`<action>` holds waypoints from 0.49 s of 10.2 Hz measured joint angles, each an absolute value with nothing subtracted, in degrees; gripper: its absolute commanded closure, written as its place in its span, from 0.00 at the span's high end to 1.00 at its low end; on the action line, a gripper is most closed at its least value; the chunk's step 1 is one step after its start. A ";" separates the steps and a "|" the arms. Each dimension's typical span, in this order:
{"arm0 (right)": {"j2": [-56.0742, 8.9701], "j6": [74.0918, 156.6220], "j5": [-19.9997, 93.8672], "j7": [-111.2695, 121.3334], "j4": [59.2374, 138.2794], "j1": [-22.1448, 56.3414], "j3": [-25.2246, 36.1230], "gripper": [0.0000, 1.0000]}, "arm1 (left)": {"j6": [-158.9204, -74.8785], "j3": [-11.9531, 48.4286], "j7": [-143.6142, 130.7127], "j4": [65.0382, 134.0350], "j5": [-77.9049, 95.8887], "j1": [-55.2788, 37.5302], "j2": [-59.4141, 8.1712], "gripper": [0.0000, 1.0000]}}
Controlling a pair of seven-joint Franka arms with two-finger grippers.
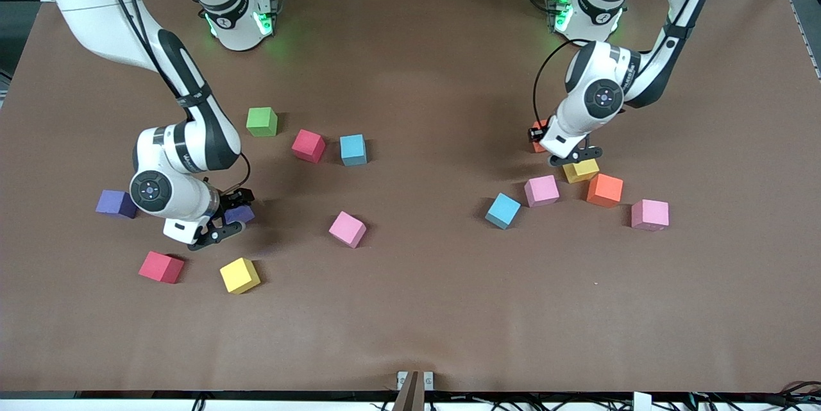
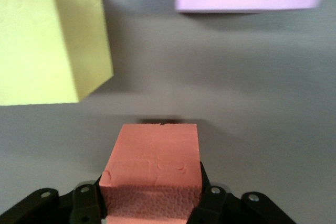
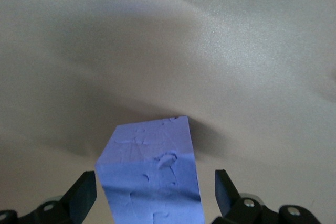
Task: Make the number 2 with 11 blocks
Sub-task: 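Grasp and lift the blue block and orange block with both grippers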
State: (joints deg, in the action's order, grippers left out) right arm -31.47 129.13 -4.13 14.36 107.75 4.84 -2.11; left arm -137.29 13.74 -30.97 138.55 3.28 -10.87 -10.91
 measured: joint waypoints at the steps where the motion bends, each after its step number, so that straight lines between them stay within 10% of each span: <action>1: -31.87 129.71 -4.16 14.36 107.75 4.85 -2.10 1.00 | -135.60 13.84 -32.35 136.76 3.28 -13.47 -10.49 0.00; 3: -32.29 130.29 -4.18 14.36 107.76 4.89 -2.11 0.98 | -133.82 14.05 -36.09 133.57 3.28 -19.40 -10.36 0.00; 5: -32.32 130.35 -4.19 14.36 107.77 4.90 -1.84 0.69 | -133.51 14.11 -39.83 132.26 3.28 -24.41 -10.45 0.00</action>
